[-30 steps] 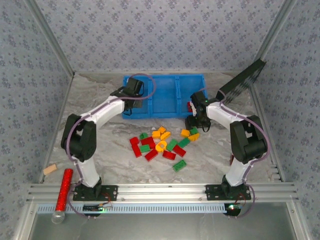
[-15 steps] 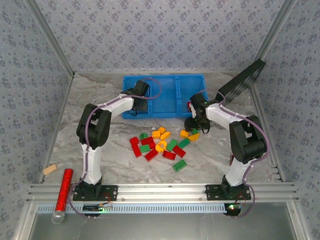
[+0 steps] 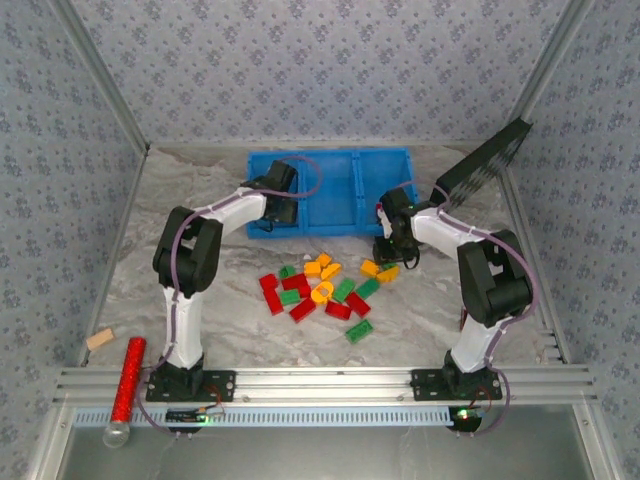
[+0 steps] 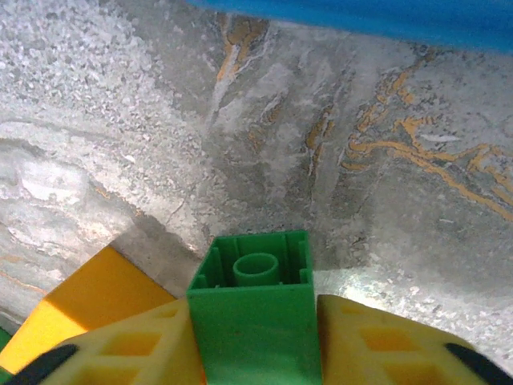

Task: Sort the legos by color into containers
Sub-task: Pick up the lego from the center of the table, then place the lego in the container.

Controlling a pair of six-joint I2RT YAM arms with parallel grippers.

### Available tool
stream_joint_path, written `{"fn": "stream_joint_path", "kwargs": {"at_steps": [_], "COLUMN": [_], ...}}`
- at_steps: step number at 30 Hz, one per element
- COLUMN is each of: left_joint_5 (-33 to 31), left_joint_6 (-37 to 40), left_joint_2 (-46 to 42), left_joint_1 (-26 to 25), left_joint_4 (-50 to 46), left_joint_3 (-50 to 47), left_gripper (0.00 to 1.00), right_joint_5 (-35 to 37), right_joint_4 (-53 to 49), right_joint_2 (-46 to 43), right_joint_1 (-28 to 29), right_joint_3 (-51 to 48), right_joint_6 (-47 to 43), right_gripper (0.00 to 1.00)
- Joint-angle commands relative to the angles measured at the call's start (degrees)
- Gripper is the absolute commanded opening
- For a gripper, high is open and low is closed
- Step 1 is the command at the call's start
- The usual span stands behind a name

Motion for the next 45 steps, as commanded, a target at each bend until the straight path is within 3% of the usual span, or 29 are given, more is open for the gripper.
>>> {"fn": "stream_joint_path", "kwargs": {"at_steps": [1,10,14,22,28,34,45], "left_joint_5": [0.7,3.6,3.7,2.6,3.7,4.6,7.0], "left_joint_6": [0.8,2.4,0.7,-4.8,-15.3,-23.4,-28.3], "left_joint_2": [-5.2,-20.2,-27.4,-44.7,-52.7,-55.5,-50.4], "left_joint_1": [-0.2,-0.2,-0.5,-2.5,-4.7,-5.7,-6.6], "left_joint_4": [-0.9,0.9,-2.1,-8.5,-14.1,-12.1,-6.9], "left_joint_3": [2.0,-1.2,-5.3,-21.7,-31.0,-37.8,-41.9], "left_gripper": [0.72,0.78,0.79,0.8,0.8,0.8,0.8], "right_joint_5": [0.9,3.8,5.0,8.6,9.7,10.1,7.4], "right_joint_4": [-3.2,-9.0,-10.1,-9.7,-8.9,-8.1,-6.9], "right_joint_2": [-0.1,-7.5,-6.8,4.4,14.9,22.8,31.5], "right_joint_1": [-0.2,1.4,4.0,9.8,12.3,12.9,12.6], "right_joint_3": [-0.4,10.3,17.6,34.5,44.1,49.2,52.3], "right_joint_6": [-0.1,1.8,1.6,-1.5,-2.8,-3.0,-2.3], "right_gripper": [0.33,0.28,0.27,0.27,0.27,0.27,0.33]}}
